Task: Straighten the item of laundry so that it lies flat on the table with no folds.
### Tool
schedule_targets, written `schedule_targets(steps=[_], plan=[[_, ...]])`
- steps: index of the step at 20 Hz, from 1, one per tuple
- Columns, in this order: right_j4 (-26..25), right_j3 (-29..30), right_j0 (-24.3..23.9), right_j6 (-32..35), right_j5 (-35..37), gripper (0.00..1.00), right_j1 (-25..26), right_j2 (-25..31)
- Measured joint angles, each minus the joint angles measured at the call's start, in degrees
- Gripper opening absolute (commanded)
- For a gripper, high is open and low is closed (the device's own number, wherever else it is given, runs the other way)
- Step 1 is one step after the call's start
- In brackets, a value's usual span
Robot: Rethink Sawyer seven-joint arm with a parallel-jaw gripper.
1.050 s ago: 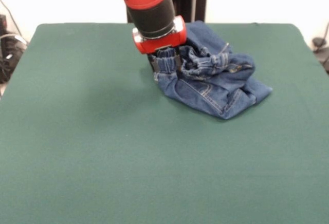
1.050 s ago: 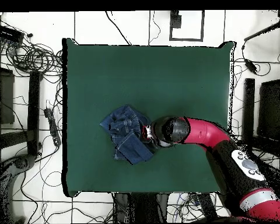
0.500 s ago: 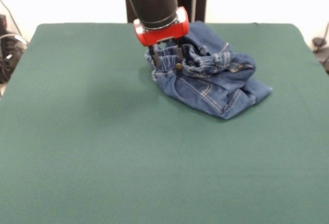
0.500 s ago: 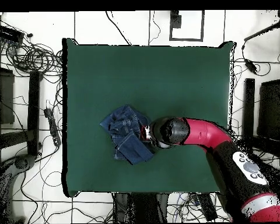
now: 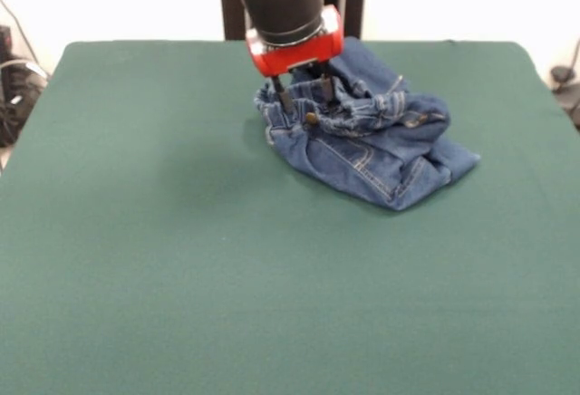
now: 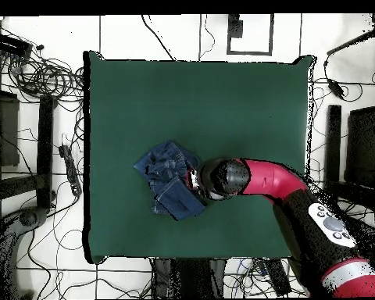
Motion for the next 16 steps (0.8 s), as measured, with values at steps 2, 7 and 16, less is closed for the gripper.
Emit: schedule_targets(steps=[2,7,16], plan=[[-0.02,0.01,0.00,0.00,0.00,1.00,0.71,0.01],[-0.39,-0.03,0.02,0.00,-0.01,1.00,2.65,0.02],[-2.27,-0.04,0.08,0.00,-1.74,1.00,6.21,0.01]])
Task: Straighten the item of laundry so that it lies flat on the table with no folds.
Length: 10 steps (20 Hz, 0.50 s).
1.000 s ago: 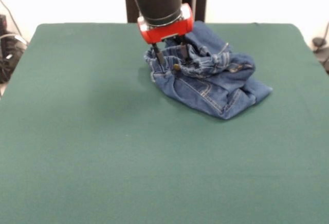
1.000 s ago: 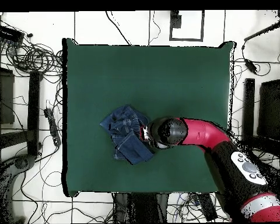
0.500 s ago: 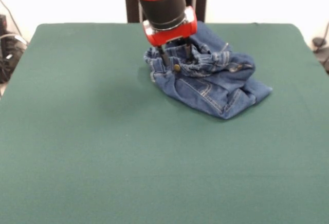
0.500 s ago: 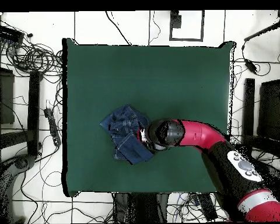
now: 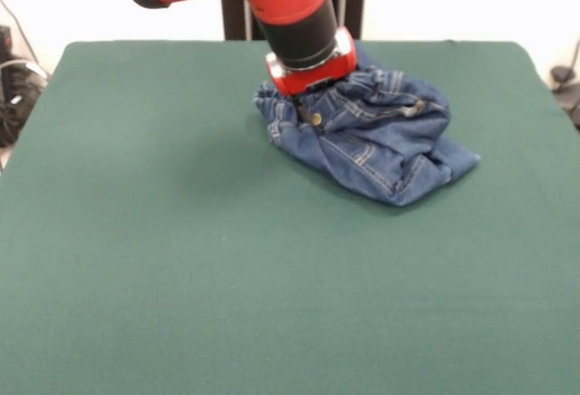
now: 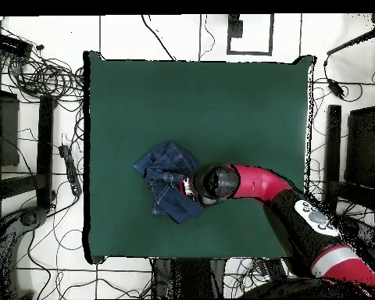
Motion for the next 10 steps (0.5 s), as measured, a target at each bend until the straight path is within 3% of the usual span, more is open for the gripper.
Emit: schedule_targets(steps=[4,5,10], plan=[[-1.71,-0.02,0.43,0.00,-0.80,1.00,-0.14,-0.17],[-2.74,0.00,0.93,0.00,-1.67,0.00,-0.39,-0.69],[-4.00,0.17,2.15,0.00,-3.10,0.00,-0.91,-1.54]])
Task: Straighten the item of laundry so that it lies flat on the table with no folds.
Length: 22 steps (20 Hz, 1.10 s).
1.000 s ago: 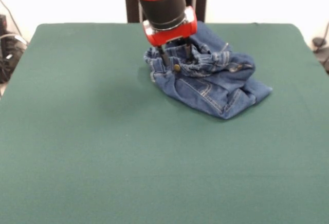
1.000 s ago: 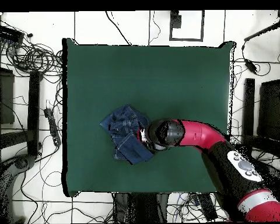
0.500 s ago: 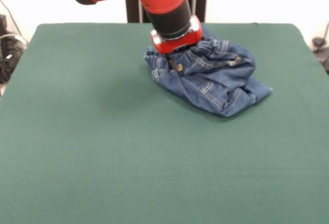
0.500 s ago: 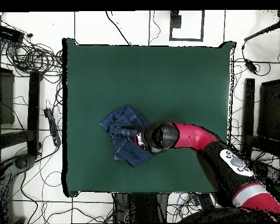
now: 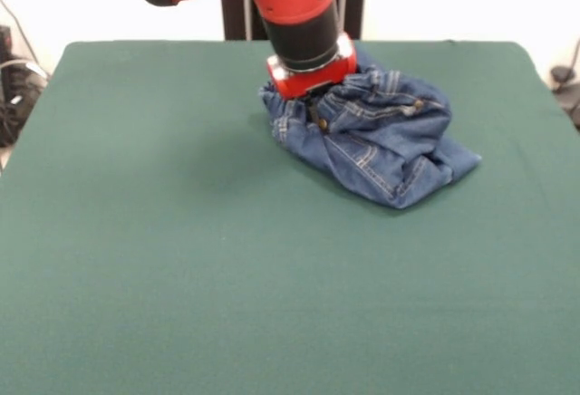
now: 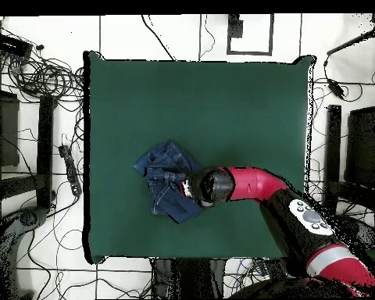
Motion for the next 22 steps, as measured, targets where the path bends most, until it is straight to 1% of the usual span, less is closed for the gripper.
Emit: schedule_targets(steps=[8,11,13,14,15,17,18,19,20,21,22], plan=[[-1.82,0.94,1.33,0.00,-2.01,0.00,-2.01,-0.72],[-2.84,1.77,2.63,0.00,-2.91,0.00,-4.32,-1.76],[-3.51,2.07,5.09,0.00,-3.16,0.00,-7.10,-3.94],[-4.01,2.04,7.25,0.01,-3.17,0.00,-9.11,-5.76],[-4.72,2.08,10.76,0.02,-3.14,0.00,-12.07,-8.59],[-5.19,2.06,13.71,0.11,-3.00,0.00,-14.33,-10.83],[-5.48,2.05,17.70,0.30,-2.50,0.00,-17.35,-13.63],[-5.47,2.04,19.65,0.42,-2.06,0.00,-18.82,-14.91],[-5.47,2.03,21.96,0.53,-1.32,0.00,-20.62,-16.36],[-5.23,1.98,25.75,0.78,0.54,0.00,-23.65,-18.67],[-5.01,1.93,27.24,0.95,1.56,0.00,-24.90,-19.56]])
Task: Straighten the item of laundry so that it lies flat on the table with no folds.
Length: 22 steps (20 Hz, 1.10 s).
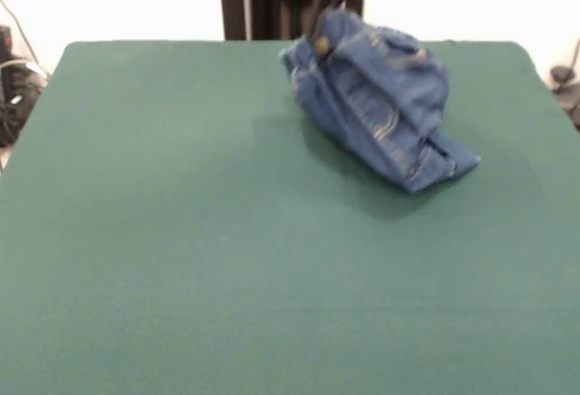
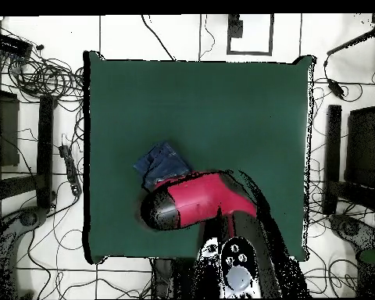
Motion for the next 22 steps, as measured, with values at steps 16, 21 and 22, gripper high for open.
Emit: schedule_targets(steps=[16,21,22], plan=[[5.85,-2.79,17.48,11.31,29.07,0.00,-16.52,-14.92],[9.94,-4.21,18.40,14.86,33.59,0.00,-18.80,-15.94],[11.47,-4.26,17.99,15.14,33.60,0.00,-18.91,-15.93]])
